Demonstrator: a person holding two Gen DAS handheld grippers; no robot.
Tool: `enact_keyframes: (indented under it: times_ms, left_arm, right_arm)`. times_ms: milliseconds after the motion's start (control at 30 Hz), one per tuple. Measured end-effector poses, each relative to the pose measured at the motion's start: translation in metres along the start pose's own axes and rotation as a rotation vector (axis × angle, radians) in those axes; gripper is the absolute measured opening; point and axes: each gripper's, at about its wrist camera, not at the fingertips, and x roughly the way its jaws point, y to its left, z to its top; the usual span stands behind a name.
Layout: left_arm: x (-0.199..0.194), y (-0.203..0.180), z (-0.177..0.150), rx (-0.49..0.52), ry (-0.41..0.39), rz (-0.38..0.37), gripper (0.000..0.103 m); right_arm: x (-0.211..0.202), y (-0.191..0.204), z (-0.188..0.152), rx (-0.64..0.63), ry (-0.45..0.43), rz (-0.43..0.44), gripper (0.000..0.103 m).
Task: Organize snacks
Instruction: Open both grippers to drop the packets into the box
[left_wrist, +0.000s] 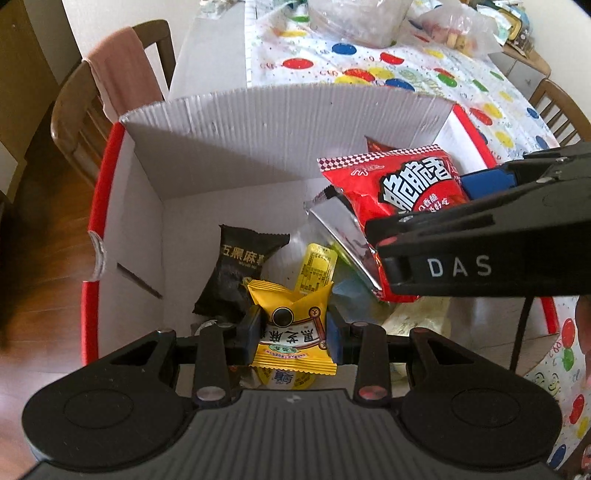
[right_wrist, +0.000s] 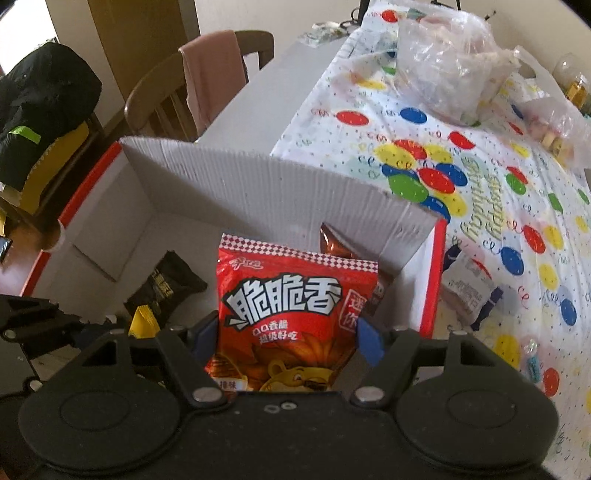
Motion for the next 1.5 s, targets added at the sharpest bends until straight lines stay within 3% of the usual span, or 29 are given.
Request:
enact_keyframes:
  times_ms: [467, 667, 1000, 1100, 1267, 1500]
  left_arm:
    - [0.012, 0.003, -0.003, -0.018, 0.028, -0.02, 0.036]
    - [0.006, 0.004, -0.004, -0.027, 0.011, -0.025, 0.042]
    - [-0.02, 0.007, -0.009, -0.039, -0.048, -0.039, 0.05]
    - [-0.031, 0.008, -0.01, -0.047, -0.072, -0.045, 0.06]
    - [-0.05, 0.007, -0.011, -0.062, -0.125, -0.053, 0.063]
    - [-0.078, 0.002, -0.012, -0.061, -0.211, -0.048, 0.07]
  right_arm:
    - [0.0, -0.001, -0.005, 0.023, 0.005, 0.008, 0.076]
    - [-0.009, -0.003, -0.008, 0.04, -0.008, 0.03, 0.082]
    - [-0.043, -0.01, -0.014, 0.077, -0.075, 0.077, 0.085]
    - [-0.055, -0.013, -0.017, 0.09, -0.101, 0.088, 0.085]
    - [-0.077, -0.016, -0.022, 0.103, -0.15, 0.111, 0.085]
    - [-0.109, -0.021, -0.035, 0.102, -0.26, 0.122, 0.094]
